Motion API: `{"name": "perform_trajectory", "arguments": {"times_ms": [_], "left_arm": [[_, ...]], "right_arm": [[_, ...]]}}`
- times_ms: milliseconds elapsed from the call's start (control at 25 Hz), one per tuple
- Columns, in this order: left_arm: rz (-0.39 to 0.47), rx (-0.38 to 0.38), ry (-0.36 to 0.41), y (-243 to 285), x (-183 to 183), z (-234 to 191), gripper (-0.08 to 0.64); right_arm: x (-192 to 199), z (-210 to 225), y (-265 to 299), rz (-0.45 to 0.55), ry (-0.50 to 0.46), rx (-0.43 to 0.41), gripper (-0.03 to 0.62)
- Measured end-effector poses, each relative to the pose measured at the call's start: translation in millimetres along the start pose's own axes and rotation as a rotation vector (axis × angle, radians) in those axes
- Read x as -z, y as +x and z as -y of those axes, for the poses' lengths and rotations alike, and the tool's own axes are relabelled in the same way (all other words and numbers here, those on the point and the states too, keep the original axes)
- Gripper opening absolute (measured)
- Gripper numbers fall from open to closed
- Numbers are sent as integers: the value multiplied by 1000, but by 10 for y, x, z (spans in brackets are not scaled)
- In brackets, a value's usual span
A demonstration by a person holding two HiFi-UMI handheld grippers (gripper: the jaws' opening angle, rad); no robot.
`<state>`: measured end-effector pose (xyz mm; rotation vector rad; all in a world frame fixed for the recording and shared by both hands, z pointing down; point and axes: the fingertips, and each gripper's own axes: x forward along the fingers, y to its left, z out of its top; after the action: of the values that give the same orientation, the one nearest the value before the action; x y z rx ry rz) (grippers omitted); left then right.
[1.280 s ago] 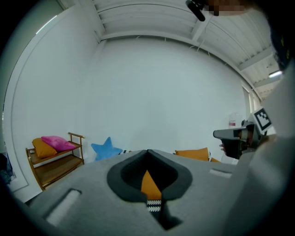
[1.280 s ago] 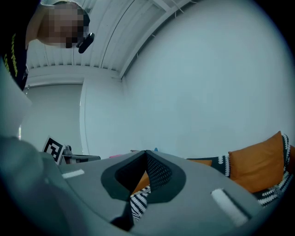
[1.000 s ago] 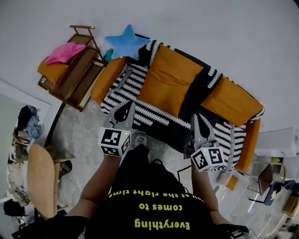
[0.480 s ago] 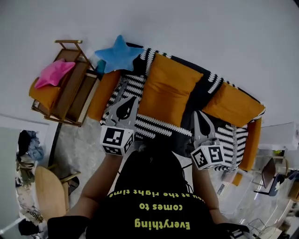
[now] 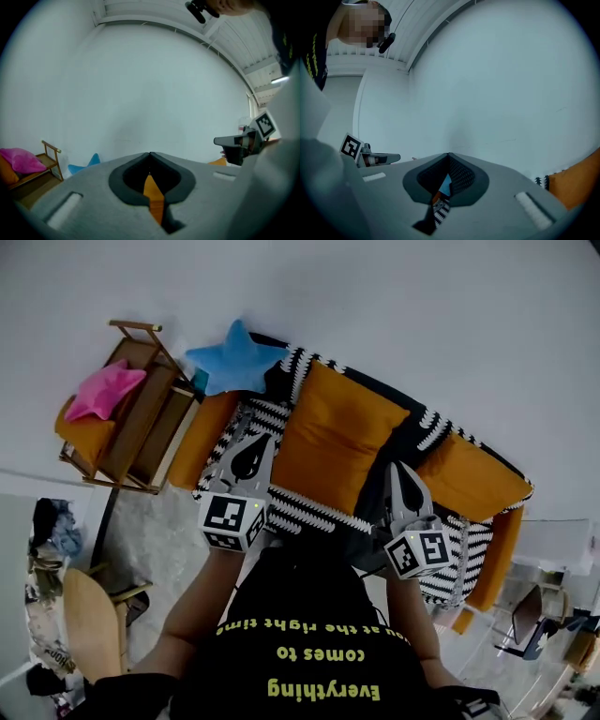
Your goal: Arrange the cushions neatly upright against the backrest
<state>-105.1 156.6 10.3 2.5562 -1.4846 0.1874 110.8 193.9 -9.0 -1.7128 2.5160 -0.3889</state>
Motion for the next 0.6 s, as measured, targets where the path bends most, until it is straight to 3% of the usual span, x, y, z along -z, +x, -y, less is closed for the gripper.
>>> {"name": "perform_trajectory", "arguments": {"times_ms": [360, 600], "left_arm": [[-13, -90, -21, 490, -1, -113, 2], [-66, -121, -61, 618, 255, -256, 2]], "right_arm": [[-128, 555, 545, -27, 5, -60, 11], [17, 720, 866, -69, 12, -63, 11]]}}
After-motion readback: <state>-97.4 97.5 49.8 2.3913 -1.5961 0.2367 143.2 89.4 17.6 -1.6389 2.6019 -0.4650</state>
